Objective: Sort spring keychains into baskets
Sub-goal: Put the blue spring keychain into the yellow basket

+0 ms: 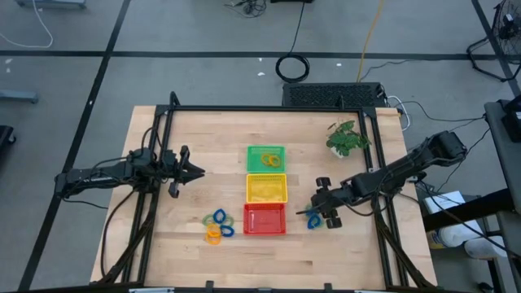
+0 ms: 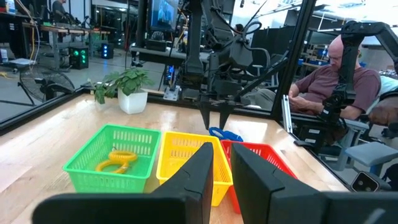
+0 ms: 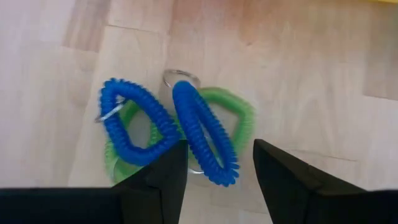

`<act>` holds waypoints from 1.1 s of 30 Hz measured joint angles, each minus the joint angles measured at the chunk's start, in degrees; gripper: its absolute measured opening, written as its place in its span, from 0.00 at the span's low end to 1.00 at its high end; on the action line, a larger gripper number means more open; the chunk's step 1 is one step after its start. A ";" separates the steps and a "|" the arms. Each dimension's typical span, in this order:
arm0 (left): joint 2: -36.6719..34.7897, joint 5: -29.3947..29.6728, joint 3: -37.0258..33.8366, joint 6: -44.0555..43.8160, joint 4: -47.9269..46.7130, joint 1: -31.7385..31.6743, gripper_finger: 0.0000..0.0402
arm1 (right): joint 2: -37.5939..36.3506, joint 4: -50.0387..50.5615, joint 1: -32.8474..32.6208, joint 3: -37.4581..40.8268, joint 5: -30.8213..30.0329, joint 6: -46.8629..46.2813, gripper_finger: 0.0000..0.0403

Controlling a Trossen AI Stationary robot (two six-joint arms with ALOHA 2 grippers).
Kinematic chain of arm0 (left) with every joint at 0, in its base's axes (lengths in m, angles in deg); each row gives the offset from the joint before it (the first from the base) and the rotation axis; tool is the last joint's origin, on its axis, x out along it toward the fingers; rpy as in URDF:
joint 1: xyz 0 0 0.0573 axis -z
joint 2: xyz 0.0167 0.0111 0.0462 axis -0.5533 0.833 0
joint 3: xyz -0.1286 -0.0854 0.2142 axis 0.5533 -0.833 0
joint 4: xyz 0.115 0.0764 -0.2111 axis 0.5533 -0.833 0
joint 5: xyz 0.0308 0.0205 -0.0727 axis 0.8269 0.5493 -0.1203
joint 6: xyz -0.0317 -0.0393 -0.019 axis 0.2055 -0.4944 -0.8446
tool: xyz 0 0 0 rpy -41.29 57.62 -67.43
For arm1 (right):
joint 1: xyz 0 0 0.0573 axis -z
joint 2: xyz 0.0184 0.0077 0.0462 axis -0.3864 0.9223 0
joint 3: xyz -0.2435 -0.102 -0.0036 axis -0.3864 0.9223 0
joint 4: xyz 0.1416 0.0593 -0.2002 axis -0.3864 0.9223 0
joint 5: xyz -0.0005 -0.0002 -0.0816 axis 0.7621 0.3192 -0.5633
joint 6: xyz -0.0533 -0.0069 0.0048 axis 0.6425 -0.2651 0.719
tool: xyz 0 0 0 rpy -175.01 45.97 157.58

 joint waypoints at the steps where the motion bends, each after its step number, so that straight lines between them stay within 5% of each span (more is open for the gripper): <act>1: -0.02 0.00 0.00 0.00 -0.02 0.00 0.15 | 0.00 -0.18 -0.23 0.01 0.55 -0.10 0.42; 13: 0.00 0.00 0.00 0.00 -0.02 0.00 0.15 | 0.00 -0.41 -1.06 -0.01 0.88 -1.01 0.42; 19: 0.00 0.00 0.00 0.00 -0.02 0.00 0.15 | 0.00 -0.30 -1.06 -0.01 -6.20 0.70 0.42; 24: -0.01 0.00 0.00 0.00 -0.02 0.00 0.15 | 0.02 0.14 -1.06 -0.01 -6.35 1.08 0.42; 33: 0.00 0.00 0.00 0.00 -0.02 0.00 0.15 | 0.04 -1.13 0.43 2.49 -6.43 -5.32 0.42</act>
